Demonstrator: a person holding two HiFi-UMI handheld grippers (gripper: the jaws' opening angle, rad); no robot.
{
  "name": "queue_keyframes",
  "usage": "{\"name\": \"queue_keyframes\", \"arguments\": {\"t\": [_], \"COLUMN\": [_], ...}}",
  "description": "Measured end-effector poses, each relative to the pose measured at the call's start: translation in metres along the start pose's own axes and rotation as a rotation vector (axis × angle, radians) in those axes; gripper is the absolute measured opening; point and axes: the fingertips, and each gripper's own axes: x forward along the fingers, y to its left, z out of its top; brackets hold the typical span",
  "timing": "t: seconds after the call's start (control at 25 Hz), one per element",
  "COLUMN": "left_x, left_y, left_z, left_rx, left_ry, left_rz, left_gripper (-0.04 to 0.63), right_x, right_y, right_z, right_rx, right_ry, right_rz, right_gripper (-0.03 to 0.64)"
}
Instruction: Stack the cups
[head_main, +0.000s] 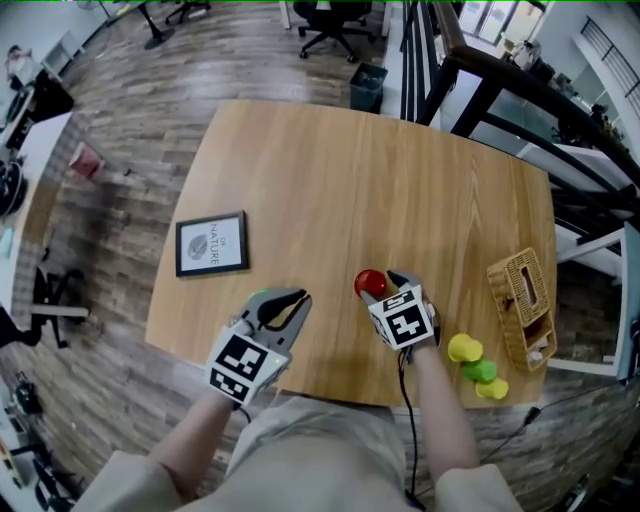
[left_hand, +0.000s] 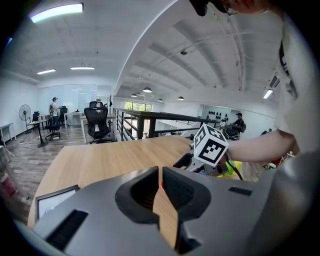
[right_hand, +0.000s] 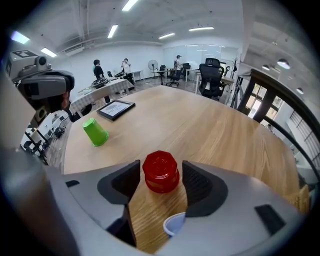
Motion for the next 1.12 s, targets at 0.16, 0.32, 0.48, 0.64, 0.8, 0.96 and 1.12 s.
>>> {"name": "queue_keyframes", "arguments": {"t": [0.16,0.32,0.48,0.64,0.8,0.96,1.12], "left_x": [-0.003,-0.009,-0.015,-0.022,-0.028,-0.033,-0.034], "left_y": [0.003,0.003,0.000,-0.007,-0.016,-0.032,-0.050], "left_z": [-0.005,-0.006,-0.001,0.009,0.022,0.037,0.044], "left_rx": [-0.001,0.001,0.010,0.019,0.040,0.059,0.074], "left_ry": [0.004,0.000,-0.007,-0.016,-0.031,-0.044,-0.030], "left_rz": [0.008,0.018,0.025,0.021,0.009,-0.013,-0.046], "left_gripper": [0.043,0.043,0.043,0.043,0.043,0.043,0.043], "right_x": [0.005,0.003,-0.013,-0.041,-0.076,-0.118,-0.155], "right_y": [-0.001,-0.002,-0.006,-0.006,-0.003,-0.001,0.001], "right_z": [-0.001,0.000,0.007,0.015,0.018,0.013,-0.003], "right_rx": [-0.016,-0.007,0.006,0.009,-0.008,0.008,0.031], "right_ry": [0.016,0.009,-0.029,-0.078,-0.113,-0.141,-0.141], "right_rz": [-0.005,-0.006,-0.024,-0.040,-0.055,-0.078,-0.099], "right_gripper": [0.236,0.235,0.233,0.233,0.233,0.233,0.233]}}
